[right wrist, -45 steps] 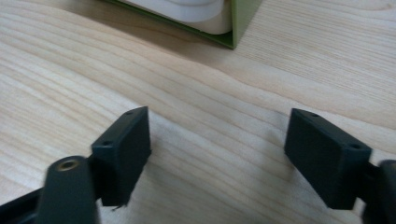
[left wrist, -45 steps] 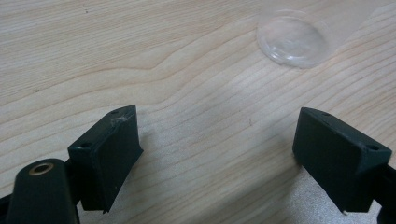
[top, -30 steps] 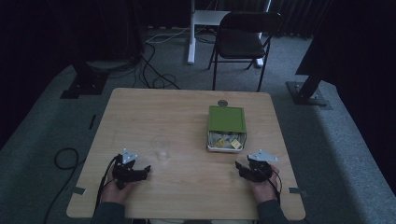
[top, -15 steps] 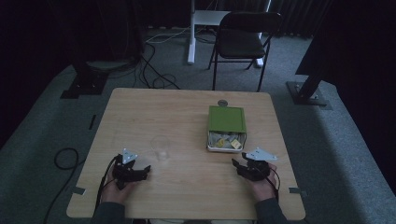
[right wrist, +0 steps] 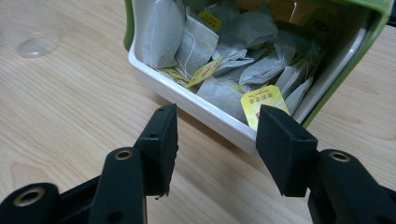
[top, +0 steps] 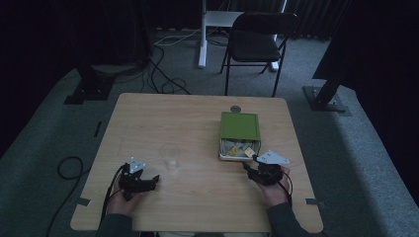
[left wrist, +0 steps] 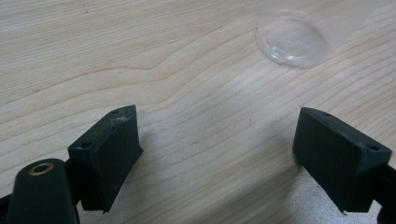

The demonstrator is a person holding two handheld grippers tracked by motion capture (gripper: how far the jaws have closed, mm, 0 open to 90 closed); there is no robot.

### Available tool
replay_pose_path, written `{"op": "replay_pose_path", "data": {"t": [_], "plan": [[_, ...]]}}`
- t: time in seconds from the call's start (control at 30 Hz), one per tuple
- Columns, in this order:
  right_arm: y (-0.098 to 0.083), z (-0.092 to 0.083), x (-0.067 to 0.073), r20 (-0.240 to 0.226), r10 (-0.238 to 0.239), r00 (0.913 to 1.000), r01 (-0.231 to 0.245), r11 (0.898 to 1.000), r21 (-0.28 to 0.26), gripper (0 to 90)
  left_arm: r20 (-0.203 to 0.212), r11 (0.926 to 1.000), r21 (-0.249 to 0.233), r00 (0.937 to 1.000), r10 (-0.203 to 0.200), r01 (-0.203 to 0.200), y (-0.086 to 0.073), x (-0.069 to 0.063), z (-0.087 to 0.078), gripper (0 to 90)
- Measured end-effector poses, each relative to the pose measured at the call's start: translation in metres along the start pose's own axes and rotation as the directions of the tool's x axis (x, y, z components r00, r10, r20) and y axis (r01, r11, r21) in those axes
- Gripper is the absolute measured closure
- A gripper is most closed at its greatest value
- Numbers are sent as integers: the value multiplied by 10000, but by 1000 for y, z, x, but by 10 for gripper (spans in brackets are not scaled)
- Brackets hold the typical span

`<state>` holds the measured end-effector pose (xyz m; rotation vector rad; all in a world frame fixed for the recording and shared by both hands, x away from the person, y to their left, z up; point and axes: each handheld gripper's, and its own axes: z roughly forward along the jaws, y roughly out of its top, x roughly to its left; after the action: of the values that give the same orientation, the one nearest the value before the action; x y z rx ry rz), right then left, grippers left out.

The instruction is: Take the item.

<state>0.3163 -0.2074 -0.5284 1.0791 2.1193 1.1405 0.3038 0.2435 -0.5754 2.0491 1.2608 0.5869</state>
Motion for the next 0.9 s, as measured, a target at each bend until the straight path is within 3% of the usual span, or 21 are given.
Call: {"op": "replay_pose_path", "data": {"t": [0.6, 0.9], "plan": [[7, 20, -8, 56, -168, 9998, 166, 9994, 318, 470, 1, 10000, 1, 10000, 0, 0, 0, 0, 0, 157], [6, 25, -4, 26, -387, 9992, 386, 9980, 501, 462, -2, 10000, 2, 10000, 6, -6, 0, 0, 0, 158]]}}
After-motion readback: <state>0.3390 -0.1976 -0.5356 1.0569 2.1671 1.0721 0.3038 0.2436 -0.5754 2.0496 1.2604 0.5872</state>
